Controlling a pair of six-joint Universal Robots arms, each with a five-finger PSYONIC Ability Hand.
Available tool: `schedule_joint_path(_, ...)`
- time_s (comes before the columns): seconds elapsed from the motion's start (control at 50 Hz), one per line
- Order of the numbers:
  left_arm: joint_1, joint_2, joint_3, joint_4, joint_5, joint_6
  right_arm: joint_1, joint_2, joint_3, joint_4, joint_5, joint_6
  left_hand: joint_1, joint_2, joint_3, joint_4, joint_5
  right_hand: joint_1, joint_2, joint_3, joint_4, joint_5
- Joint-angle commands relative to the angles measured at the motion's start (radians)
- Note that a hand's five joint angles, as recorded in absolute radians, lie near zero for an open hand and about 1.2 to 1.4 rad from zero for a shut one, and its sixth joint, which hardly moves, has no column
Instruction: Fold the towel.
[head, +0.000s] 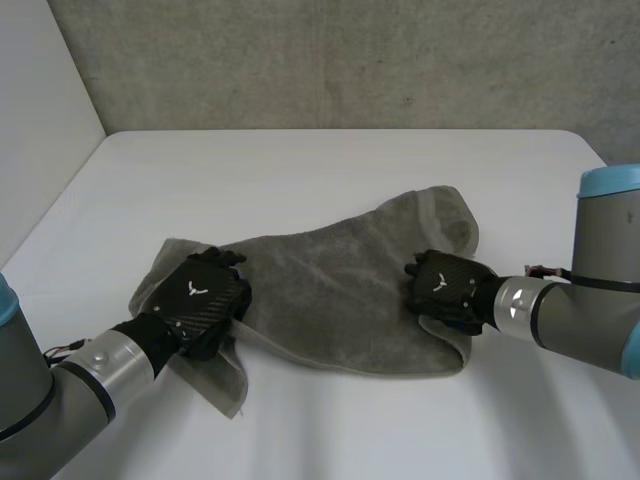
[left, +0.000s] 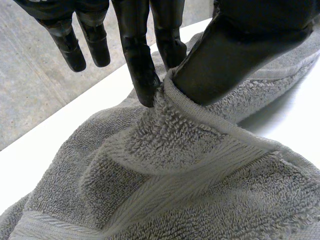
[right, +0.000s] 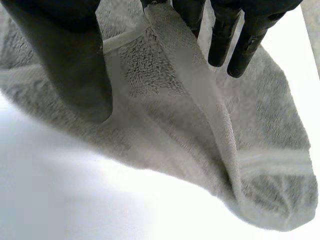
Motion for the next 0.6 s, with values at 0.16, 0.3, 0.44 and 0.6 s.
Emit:
schedule_joint_path(0.16,0.001,0.000,-0.001,-0.002,0.000,-0.002,-0.094,-0.061,0.038,-0.055,-0.063,0.025,0.100,0.047,-0.051,-0.059,0.047,0.642,0.623,-0.043,-0.076,0.648)
schedule_joint_path(0.3,-0.001,0.013,-0.002,-0.002,0.000,-0.002,-0.172,-0.118,0.088,-0.111,-0.069,0.142,0.100,0.047,-0.051,-0.059,0.047,0.642,0.623,-0.043,-0.076,0.648)
schedule_joint_path(0.44,-0.006,0.032,-0.002,-0.004,-0.002,-0.003,-0.225,-0.124,0.221,-0.138,-0.071,0.162,0.100,0.047,-0.051,-0.059,0.047,0.199,0.180,-0.043,-0.076,0.204)
schedule_joint_path(0.6,-0.001,0.029,-0.002,-0.004,-0.003,-0.003,-0.237,-0.138,0.317,-0.271,-0.072,0.157,0.100,0.047,-0.051,-0.059,0.047,0.053,0.034,-0.043,-0.076,0.059)
